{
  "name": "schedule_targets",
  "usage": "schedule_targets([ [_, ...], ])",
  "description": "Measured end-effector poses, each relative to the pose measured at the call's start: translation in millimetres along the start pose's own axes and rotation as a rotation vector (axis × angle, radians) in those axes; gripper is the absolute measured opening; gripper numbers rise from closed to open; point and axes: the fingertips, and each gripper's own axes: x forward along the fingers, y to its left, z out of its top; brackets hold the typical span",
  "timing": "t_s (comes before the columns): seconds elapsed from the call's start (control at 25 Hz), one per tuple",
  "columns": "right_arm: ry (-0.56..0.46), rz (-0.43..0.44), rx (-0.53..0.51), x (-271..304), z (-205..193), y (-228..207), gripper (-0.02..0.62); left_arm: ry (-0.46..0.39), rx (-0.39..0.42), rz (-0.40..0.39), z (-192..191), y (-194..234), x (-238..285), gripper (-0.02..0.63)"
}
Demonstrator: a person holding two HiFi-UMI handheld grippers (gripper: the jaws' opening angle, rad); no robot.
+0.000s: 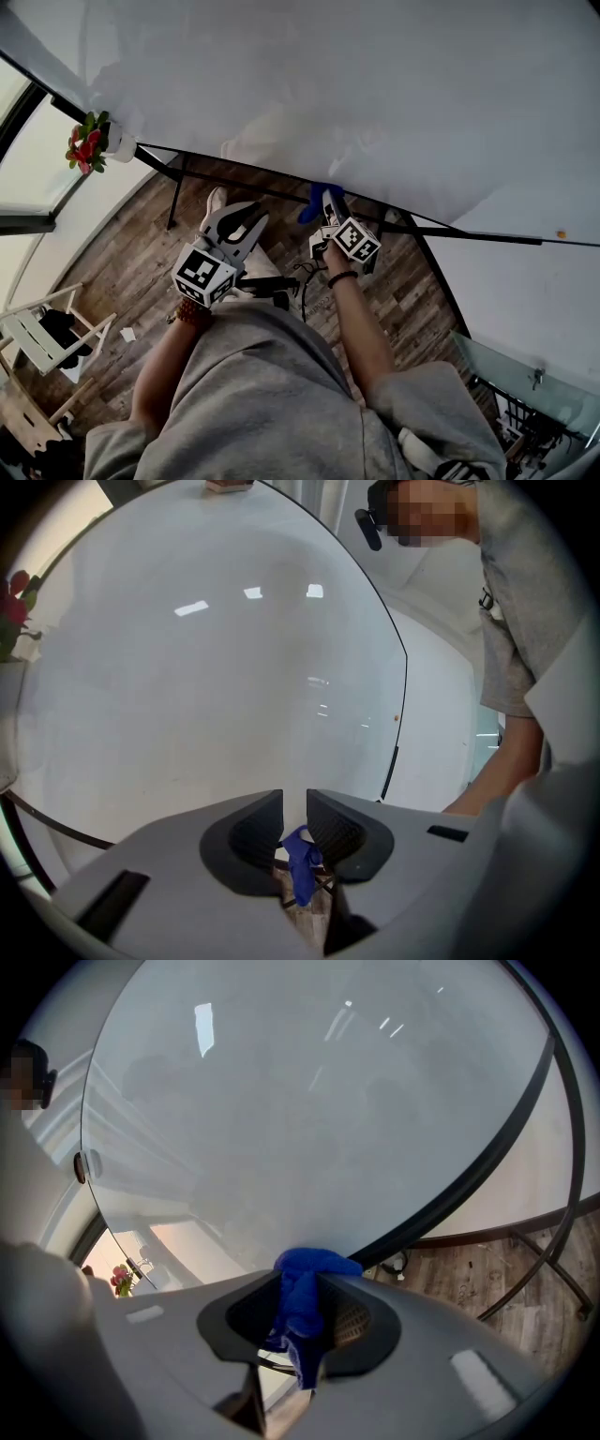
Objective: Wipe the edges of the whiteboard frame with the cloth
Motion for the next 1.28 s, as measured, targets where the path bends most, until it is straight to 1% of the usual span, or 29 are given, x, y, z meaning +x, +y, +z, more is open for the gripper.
schedule_targets([
  [0.12, 0.000, 0.002, 0.004, 0.4, -3.0, 4.1, 0.118, 0.005, 0.005, 0.003, -1.9, 4.2, -5.7, 0.084],
  [0.32, -0.009, -0.015, -0.012, 5.4, -7.0, 10.2, 0.118, 0.007, 0.003, 0.017, -1.4, 23.5, -18.7, 0.084],
  [0.48, -0.012, -0.011, 0.007, 11.2, -14.1, 12.5, 0.118, -0.002, 0.003, 0.018, 3.5, 33.9, -23.8, 0.084],
  [0.68, 0.003, -0.013, 0.011, 19.3, -22.5, 29.5, 0.118, 0.001, -0.010, 0.021, 1.4, 47.1, -30.9, 0.084],
  [0.92, 0.015, 0.022, 0.030, 32.8, -34.7, 47.2, 0.118, -0.001, -0.019, 0.022, 1.3, 53.0, -34.6, 0.084],
  [1.16, 0.045, 0.070, 0.054, 47.0, -49.9, 72.0, 0.118, -0.013, -0.028, 0.060, 5.1, 66.8, -42.4, 0.084],
  [1.28, 0.058, 0.097, 0.088, 55.4, -58.2, 82.2, 0.118, -0.016, -0.034, 0.077, 5.2, 72.0, -44.1, 0.084],
])
